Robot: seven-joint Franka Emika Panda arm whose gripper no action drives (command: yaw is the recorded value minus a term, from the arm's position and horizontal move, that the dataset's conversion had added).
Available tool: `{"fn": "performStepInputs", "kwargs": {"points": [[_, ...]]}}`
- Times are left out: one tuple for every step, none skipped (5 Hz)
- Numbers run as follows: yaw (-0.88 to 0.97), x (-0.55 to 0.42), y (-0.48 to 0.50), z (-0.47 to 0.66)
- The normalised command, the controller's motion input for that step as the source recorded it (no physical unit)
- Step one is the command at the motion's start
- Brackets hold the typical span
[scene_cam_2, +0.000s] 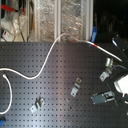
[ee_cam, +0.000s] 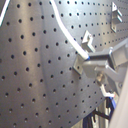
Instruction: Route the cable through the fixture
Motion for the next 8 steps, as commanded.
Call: {"fn": "performStepInputs", "kwargs": {"points": [[0.00,0.007,-0.012,0.00],[-0.13,-0.001,-0.003,0.08],[-0.20,-0.143,0.225,0.19],[-0.28,-0.289,0.315,0.14],[-0.25,-0.450,0.282,0.17],[-0.22,-0.425,0.146,0.41],[-0.12,-0.269,0.247,0.34],[0.03,-0.274,0.278,0.10]]}}
